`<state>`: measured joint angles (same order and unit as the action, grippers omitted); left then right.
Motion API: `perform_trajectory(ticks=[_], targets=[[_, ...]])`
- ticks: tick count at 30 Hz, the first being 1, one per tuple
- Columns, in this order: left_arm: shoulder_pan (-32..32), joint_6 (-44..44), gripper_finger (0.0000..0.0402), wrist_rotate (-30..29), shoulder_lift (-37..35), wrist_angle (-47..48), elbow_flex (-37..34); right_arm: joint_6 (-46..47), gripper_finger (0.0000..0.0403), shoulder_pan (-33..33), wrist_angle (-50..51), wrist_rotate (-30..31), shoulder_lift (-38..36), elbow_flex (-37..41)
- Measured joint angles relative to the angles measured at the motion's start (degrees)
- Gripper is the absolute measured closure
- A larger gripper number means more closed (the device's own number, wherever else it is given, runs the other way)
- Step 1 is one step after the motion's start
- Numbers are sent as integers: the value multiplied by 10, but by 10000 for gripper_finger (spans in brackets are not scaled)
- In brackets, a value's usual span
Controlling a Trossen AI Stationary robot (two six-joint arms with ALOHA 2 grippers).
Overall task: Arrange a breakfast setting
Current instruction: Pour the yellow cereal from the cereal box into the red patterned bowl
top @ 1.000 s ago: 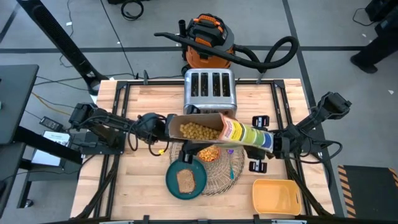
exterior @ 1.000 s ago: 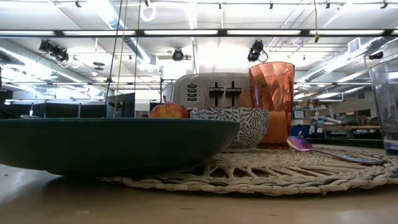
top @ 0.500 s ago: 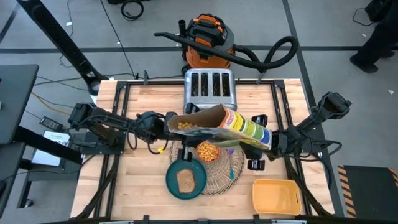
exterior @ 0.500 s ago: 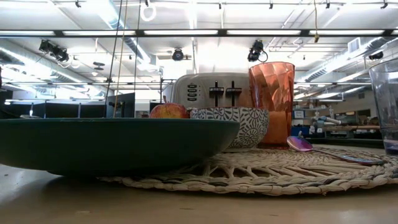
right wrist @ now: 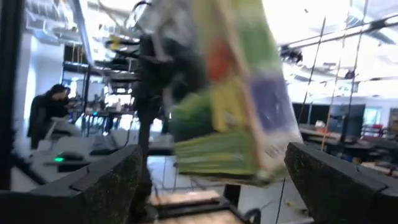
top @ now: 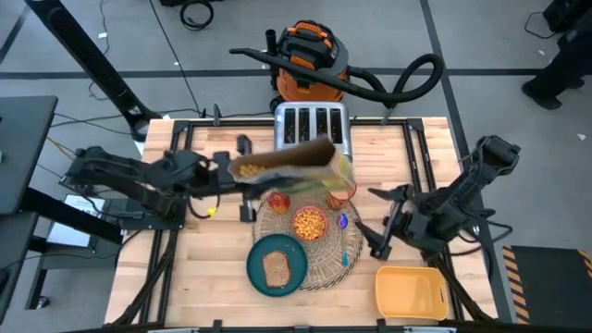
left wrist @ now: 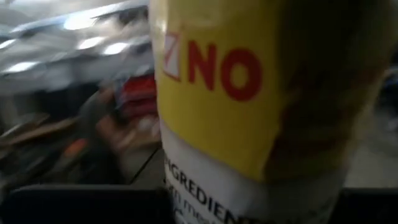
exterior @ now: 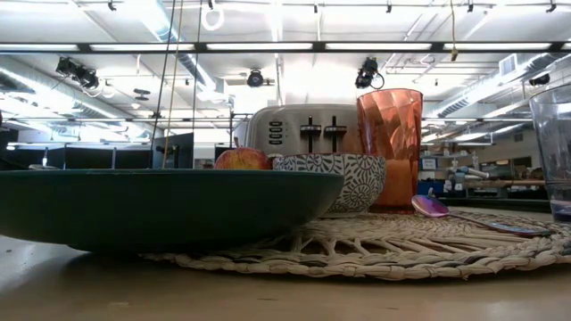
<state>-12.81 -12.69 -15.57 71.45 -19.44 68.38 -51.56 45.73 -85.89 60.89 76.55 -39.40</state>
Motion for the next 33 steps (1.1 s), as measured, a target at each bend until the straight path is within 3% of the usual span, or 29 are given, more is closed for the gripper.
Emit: perform_trajectory(ticks=[9, 14, 18, 21, 27, 33], targets=[[-4, 46, 296, -264, -133, 295, -4, 4, 15, 72, 15, 108, 0, 0], [-1, 166, 296, -449, -185, 433, -62, 13, 15, 90, 34, 137, 1, 0], [1, 281, 296, -555, -220, 472, -147, 29, 15, 97, 56, 130, 1, 0], [20, 351, 297, -599, -235, 470, -217, 54, 15, 97, 71, 130, 2, 0], [98, 488, 297, -617, -229, 423, -354, 106, 15, 101, 135, 122, 2, 0], [202, 486, 297, -609, -214, 251, -463, 149, 15, 109, 153, 115, 2, 0]])
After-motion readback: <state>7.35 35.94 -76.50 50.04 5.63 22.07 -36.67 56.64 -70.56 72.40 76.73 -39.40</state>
